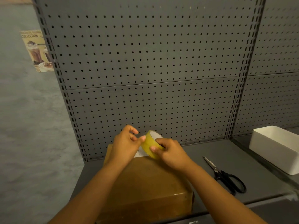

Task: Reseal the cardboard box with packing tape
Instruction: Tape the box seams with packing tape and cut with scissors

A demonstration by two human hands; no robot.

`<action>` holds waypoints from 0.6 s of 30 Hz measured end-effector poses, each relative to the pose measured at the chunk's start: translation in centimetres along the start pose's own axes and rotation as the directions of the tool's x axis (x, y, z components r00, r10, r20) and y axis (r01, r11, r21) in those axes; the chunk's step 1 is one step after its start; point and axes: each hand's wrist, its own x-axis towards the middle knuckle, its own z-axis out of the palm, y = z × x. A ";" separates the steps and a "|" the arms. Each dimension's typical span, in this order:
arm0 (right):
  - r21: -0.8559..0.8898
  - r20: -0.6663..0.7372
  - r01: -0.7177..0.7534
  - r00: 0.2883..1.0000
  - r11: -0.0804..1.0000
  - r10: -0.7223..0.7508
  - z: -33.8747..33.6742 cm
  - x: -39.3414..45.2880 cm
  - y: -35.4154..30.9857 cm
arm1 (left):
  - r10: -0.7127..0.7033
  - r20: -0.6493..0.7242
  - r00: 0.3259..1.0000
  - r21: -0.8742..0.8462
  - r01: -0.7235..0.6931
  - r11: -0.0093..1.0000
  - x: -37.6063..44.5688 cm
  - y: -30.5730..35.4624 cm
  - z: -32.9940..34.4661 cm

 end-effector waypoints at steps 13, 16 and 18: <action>-0.052 0.029 0.008 1.000 0.999 -0.007 0.1 0.6 0.1 | 0.021 -0.027 0.999 0.147 -0.017 0.989 0.0 -0.4 -0.2; -0.055 0.020 0.002 1.000 0.998 -0.001 0.3 0.9 0.0 | 0.127 -0.091 0.988 0.278 -0.098 0.956 -0.5 -0.2 0.4; -0.070 0.033 0.008 0.999 0.997 -0.006 0.2 0.9 -0.2 | 0.143 -0.127 0.982 0.278 -0.104 0.955 -0.6 -0.2 0.6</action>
